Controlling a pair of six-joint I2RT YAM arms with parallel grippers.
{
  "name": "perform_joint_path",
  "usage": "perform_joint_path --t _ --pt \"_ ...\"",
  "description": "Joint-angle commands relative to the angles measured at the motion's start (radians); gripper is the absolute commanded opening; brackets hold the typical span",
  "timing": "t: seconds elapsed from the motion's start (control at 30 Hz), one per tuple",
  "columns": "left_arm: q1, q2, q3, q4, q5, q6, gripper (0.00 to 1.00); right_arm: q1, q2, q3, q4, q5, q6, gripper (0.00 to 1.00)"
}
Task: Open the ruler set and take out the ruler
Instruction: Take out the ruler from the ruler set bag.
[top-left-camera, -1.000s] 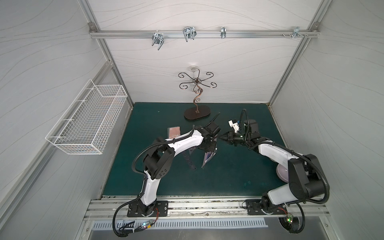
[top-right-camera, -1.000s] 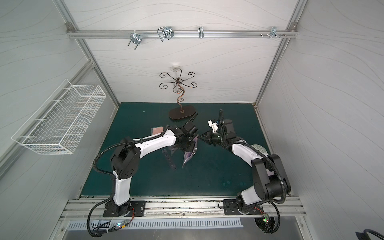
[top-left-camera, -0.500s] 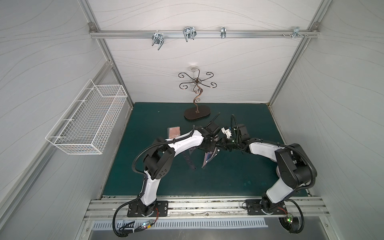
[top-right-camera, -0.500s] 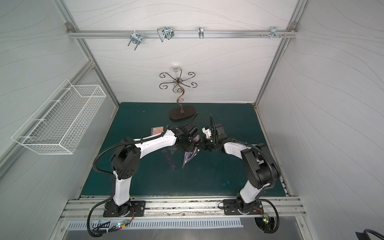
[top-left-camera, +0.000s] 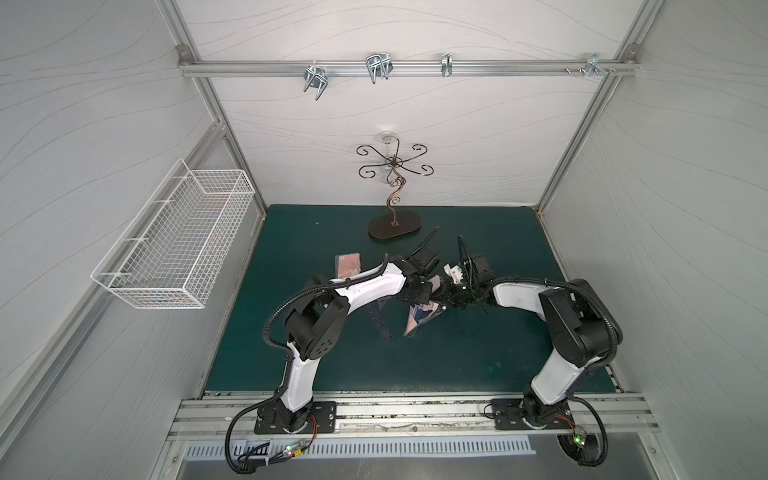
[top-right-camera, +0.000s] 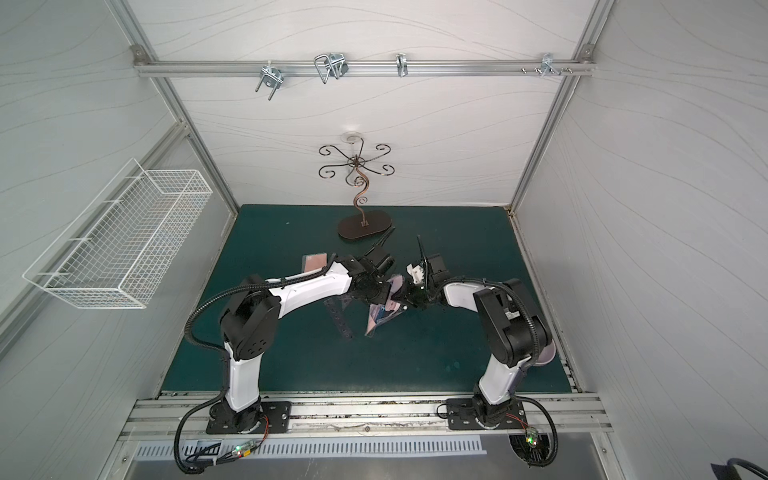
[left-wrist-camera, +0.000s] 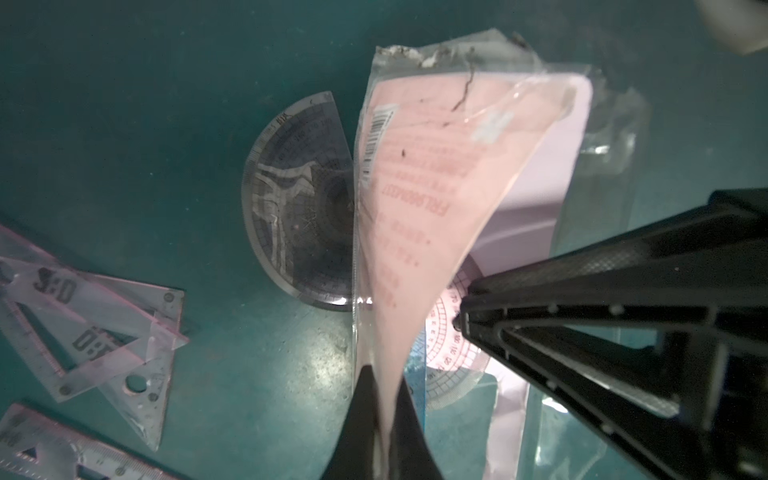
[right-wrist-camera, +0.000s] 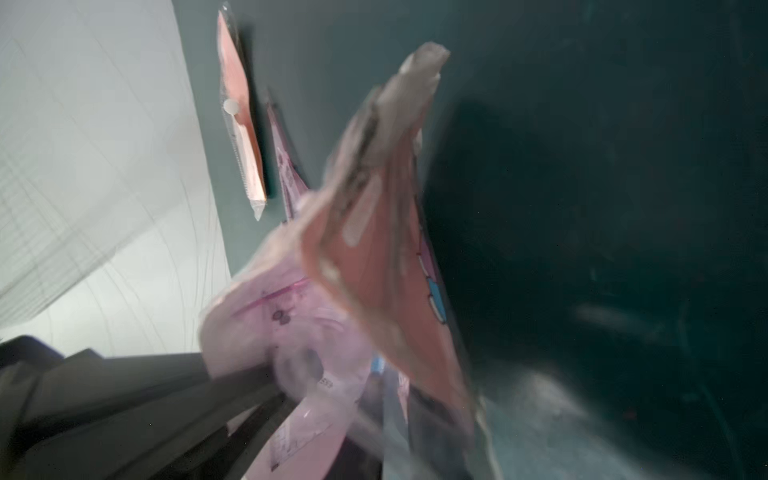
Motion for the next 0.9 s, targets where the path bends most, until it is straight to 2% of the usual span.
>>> perform_joint_path --t 0.0,0.1,0.23,0.5,0.73,0.87 --pt "-0.006 -0.027 -0.003 0.049 -0.003 -0.022 0.0 0.008 -0.011 0.033 -0.091 0.045 -0.005 0.2" --pt "-0.005 -0.022 0.0 0.05 -0.001 -0.02 0.0 0.013 -0.024 0.037 -0.102 0.056 -0.003 0.28" --pt "-0.006 -0.025 -0.004 0.06 0.003 -0.016 0.0 0.028 0.009 0.051 -0.062 0.04 0.017 0.28" --pt "-0.006 -0.053 -0.031 0.092 0.025 -0.004 0.0 0.059 0.102 0.134 -0.042 0.09 0.054 0.27" --pt "-0.006 -0.075 -0.052 0.111 0.015 -0.005 0.0 0.074 0.174 0.17 -0.06 0.13 0.072 0.13" --pt "-0.006 -0.073 -0.059 0.114 0.011 -0.004 0.0 0.082 0.177 0.18 -0.057 0.128 0.068 0.0"
